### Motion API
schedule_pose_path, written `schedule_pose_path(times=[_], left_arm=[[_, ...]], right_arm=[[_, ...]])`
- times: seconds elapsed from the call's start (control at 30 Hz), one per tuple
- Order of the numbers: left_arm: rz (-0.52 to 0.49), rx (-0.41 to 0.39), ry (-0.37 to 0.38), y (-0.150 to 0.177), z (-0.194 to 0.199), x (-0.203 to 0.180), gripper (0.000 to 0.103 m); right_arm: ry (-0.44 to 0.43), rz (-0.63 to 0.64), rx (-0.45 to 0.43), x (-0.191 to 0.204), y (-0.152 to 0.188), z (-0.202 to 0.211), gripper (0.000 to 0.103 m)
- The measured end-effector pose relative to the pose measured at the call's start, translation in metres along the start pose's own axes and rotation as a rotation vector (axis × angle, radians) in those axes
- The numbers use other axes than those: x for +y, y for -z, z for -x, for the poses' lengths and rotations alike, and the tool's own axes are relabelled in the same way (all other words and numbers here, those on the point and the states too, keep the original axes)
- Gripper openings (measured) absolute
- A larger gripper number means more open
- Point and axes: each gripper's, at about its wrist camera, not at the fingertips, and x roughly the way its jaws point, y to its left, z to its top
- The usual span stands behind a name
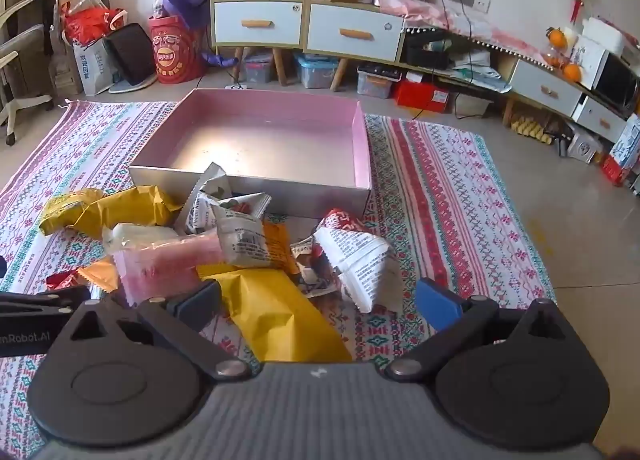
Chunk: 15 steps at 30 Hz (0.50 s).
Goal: Organize snacks
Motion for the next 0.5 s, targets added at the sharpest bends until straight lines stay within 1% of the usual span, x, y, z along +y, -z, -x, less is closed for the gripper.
schedule_pose_path(times=[0.1,0.27,0.3,0.4,0.5], left_arm=[[0.019,0.008,0.006,0.000,-0.001,0.000,0.103],[0.049,0.026,0.017,-0.002,-0.005,0.002,0.103],[0.005,0.011,0.017,-0.002,0.000,-0.003,0.103],[0.003,0.008,0.027,0.000,0.001,-0.001,0.103],[0.004,0.012,0.031,0.000,0.002,-0.002,0.103]], right_arm=[[0.006,-0.004,0.013,0.010,0.010,0.002,0.103],[-0.001,0.011,0.028,0.010,0.012,0.004,0.103],[0.007,0.016,0.030,0.013,0.012,0.003,0.103],[0.028,0.029,0.040,0.016,0.013,0.001,0.103],[0.026,0.026,0.046,0.015,0.013,0.001,0.103]])
